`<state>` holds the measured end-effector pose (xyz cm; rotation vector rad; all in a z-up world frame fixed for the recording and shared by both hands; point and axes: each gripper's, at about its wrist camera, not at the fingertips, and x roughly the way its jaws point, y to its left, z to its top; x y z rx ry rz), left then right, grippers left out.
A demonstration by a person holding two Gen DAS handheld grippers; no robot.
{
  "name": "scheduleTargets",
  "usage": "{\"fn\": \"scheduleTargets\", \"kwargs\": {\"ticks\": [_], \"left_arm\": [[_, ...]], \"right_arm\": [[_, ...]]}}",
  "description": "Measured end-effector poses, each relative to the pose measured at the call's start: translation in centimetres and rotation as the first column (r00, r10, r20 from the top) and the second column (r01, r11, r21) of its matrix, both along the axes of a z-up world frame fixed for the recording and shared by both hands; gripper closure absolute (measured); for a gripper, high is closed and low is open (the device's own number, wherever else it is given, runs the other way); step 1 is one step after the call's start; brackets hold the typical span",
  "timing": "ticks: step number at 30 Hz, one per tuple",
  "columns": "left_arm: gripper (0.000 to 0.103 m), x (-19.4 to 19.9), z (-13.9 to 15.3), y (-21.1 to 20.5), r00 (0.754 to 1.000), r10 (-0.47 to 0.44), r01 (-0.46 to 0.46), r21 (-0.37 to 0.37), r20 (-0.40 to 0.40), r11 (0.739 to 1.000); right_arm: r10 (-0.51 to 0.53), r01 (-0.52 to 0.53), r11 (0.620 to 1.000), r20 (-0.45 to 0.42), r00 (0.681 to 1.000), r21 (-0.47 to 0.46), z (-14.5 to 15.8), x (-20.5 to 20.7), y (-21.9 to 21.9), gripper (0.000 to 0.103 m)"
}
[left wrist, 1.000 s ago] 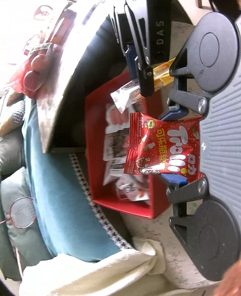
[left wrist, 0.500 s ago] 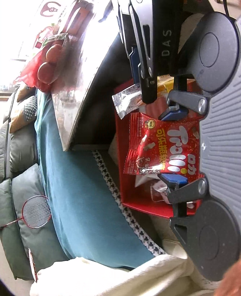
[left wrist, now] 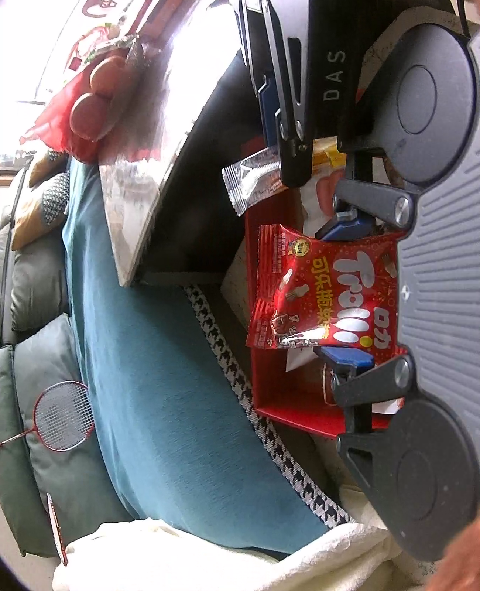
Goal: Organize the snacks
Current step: 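Lower both snacks into the red box and open both grippers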
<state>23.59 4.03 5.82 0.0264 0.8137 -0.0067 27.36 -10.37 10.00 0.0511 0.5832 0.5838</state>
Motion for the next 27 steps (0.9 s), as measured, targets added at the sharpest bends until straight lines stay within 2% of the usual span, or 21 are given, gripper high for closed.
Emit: {"fn": "scheduleTargets", "kwargs": {"ticks": [9,13,17,23,27], "left_arm": [[0.054,1.9,-2.3,0.5,0.998,0.029,-0.029,0.019,-0.047,0.999],[0.053,2.5,-3.3,0.6,0.996,0.039,-0.037,0.025,-0.083,0.999],[0.05,2.8,-3.9,0.7,0.992,0.048,-0.044,0.033,-0.114,0.998],[0.043,1.9,-2.7,0.5,0.995,0.055,-0.051,0.053,-0.08,0.997],[0.04,0.8,-1.3,0.7,0.996,0.072,-0.071,0.027,-0.058,0.997]], "right_arm": [[-0.01,0.008,0.999,-0.054,0.999,-0.032,-1.6,2.2,1.3,0.069],[-0.011,0.009,1.0,-0.094,0.996,-0.026,-2.3,2.9,1.5,0.061],[-0.024,0.021,0.999,-0.093,0.995,-0.037,-2.5,2.8,1.6,0.058],[-0.045,0.045,0.999,-0.072,0.996,0.0,-1.7,1.7,0.7,0.053],[-0.053,0.054,0.998,-0.041,0.998,0.015,-0.7,0.4,0.2,0.048]]}}
